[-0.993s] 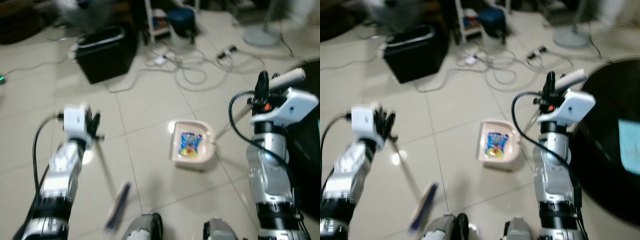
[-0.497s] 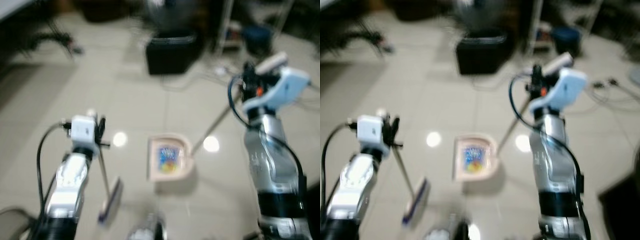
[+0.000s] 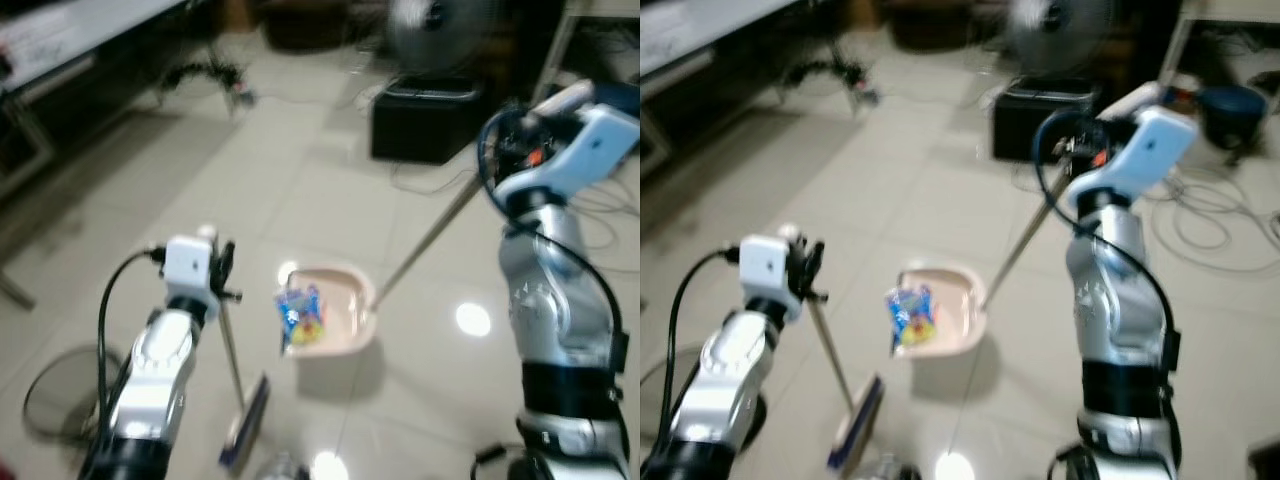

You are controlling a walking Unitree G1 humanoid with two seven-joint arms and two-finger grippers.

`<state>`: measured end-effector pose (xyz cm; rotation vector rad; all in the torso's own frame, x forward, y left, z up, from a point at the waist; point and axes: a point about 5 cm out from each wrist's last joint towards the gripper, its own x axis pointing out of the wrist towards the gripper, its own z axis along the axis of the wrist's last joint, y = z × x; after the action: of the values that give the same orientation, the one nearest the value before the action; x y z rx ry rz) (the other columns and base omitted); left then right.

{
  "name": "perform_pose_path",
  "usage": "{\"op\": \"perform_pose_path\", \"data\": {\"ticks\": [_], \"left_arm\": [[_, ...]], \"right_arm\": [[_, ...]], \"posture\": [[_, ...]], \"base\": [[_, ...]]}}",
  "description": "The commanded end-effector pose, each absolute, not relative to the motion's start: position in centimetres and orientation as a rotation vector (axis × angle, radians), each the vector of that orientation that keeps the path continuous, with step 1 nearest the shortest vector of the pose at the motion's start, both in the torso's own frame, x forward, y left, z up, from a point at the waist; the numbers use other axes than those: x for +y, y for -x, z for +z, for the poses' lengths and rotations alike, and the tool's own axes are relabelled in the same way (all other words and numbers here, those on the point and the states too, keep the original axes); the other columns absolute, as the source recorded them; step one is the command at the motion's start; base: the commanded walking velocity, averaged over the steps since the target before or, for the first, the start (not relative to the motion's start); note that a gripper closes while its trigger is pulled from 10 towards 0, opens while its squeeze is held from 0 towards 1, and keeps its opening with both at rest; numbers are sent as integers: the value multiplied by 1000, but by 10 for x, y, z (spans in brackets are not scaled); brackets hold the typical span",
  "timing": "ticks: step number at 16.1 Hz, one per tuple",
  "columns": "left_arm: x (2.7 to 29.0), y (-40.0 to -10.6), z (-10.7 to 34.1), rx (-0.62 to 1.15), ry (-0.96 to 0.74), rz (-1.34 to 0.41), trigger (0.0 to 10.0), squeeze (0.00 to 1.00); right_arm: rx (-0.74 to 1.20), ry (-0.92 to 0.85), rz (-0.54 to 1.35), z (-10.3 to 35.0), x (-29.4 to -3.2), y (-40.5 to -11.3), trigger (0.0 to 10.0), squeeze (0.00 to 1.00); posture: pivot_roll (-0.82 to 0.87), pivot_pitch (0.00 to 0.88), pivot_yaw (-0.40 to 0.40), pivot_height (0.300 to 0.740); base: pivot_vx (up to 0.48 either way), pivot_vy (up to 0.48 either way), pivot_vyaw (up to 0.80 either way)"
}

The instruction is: Sweep floor

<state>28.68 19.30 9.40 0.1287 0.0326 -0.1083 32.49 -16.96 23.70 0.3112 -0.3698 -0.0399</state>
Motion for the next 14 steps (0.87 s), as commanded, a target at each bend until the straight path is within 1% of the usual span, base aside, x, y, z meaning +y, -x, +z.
{"op": "perform_pose_path", "data": {"ticks": [1,9,10,14], "left_arm": [[194,-291,105,-16,-158,-101,10000,0],[189,-289,104,-22,-155,-76,10000,0],[192,-288,104,-23,-156,-65,10000,0],[196,-290,107,-37,-145,-40,10000,0]], "right_arm": [[-429,-368,-9,255,-165,-326,10000,0],[-437,-478,7,268,-164,-340,10000,0],[-439,-498,0,269,-163,-342,10000,0],[-444,-503,7,274,-162,-347,10000,0]], "posture": [[-66,0,113,740],[-47,0,79,740],[-46,0,76,740],[-44,0,71,740]], "base": [[0,0,800],[0,0,800],[0,0,0],[333,0,0]]}}
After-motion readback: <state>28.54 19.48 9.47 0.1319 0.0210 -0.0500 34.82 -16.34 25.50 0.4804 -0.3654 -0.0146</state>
